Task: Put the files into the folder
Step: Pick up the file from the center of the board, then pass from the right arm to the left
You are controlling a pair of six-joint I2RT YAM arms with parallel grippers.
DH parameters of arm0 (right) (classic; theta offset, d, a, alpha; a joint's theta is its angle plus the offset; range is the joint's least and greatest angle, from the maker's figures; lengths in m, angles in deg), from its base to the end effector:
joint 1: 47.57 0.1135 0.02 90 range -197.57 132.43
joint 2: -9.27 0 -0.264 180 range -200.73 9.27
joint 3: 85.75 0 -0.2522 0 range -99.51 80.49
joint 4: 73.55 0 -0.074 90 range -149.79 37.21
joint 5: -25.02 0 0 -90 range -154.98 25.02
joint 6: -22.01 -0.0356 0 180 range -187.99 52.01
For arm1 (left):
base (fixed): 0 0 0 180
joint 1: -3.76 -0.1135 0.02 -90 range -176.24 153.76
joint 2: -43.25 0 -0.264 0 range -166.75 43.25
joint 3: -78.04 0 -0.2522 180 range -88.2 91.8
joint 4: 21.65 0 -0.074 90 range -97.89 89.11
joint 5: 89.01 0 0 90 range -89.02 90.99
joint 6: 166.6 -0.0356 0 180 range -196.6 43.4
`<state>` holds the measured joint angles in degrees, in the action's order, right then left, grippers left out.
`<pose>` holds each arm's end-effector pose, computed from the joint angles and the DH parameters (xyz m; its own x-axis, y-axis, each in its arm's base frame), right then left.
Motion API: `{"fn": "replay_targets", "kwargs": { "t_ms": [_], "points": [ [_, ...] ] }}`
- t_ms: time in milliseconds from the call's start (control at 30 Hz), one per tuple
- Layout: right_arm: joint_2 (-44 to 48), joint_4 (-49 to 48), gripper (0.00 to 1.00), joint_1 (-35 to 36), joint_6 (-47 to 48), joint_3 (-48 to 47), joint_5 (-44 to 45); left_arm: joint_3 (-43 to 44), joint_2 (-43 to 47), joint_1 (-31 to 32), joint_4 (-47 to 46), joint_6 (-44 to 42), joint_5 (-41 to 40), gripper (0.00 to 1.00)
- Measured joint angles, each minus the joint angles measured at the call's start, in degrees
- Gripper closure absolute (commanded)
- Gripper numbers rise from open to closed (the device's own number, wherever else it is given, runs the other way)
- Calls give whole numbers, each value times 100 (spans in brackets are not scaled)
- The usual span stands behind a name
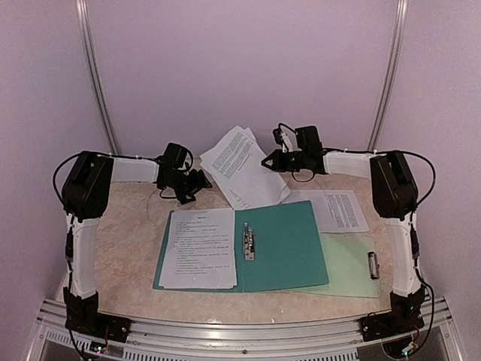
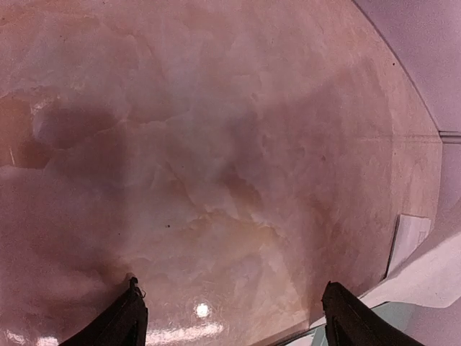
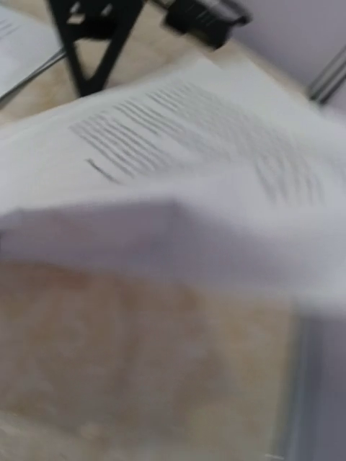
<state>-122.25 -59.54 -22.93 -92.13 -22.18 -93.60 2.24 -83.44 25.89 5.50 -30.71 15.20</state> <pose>0.4751 0.2367 0.1943 -0.7086 0.0699 -0.7021 -0.5003 0.6518 0.5699 0.4423 -0.1893 0.1460 -0.8592 -0.4020 -0.3164 -0.1501 0.7895 -0.5952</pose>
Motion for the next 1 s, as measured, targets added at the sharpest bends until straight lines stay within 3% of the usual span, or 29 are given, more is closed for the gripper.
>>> {"fn": "replay_targets", "kwargs": {
  "t_ms": [433, 833, 1000],
  "points": [
    [887, -490, 100, -94, -116, 713, 92, -474, 588, -22, 11, -302, -227, 16],
    [2693, -933, 100, -94, -544, 1897, 125, -975, 1770, -20, -260, -575, -195, 15],
    [3250, -1224, 100, -61, -831, 2511, 125, -1235, 2138, 66, -470, -584, -46, 10]
  ]
}}
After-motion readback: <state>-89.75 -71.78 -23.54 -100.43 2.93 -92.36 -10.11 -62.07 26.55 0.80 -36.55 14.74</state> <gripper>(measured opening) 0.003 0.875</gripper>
